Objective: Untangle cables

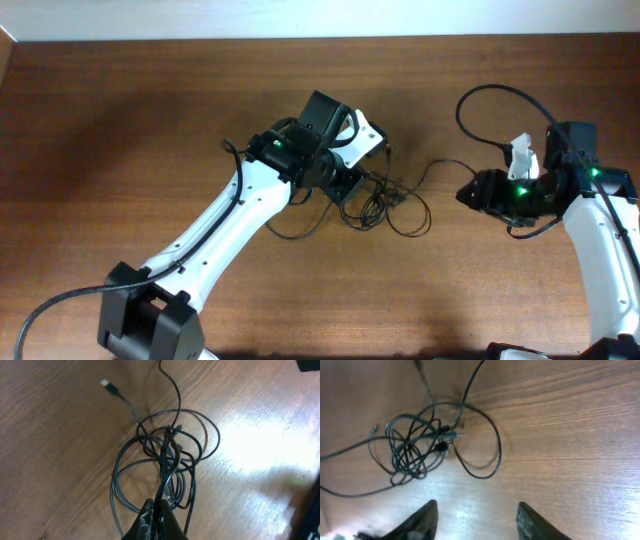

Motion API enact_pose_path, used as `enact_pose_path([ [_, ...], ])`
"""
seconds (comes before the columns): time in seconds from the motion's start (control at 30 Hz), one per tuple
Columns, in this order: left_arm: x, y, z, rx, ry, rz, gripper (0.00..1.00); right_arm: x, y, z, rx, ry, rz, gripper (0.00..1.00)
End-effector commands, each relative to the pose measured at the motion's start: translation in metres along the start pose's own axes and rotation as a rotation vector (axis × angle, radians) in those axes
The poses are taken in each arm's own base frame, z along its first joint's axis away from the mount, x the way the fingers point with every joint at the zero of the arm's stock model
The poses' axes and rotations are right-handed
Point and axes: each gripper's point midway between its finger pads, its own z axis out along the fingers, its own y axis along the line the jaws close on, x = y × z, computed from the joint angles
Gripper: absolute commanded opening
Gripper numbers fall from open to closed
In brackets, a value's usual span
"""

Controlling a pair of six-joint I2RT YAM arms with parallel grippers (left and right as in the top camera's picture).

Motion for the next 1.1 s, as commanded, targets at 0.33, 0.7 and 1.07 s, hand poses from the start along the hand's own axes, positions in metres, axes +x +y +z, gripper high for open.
enact_pose_path([
  [0.33, -0.050, -0.073, -0.046, 0.492, -0.246, 0.016, 0.00, 0.008, 0.004, 0.000, -0.033, 0.036, 0.015, 0.14],
  [0.7, -0.037, -0.022, -0.030, 0.276, -0.126, -0.488, 0.03, 0.029, 0.030, -0.004, -0.195, 0.115, -0.064, 0.81],
  [1.07, 0.029, -0.014, -0.008, -0.091, 0.132, -0.429, 0.49, 0.046, 0.015, 0.019, -0.193, 0.147, -0.040, 0.73],
])
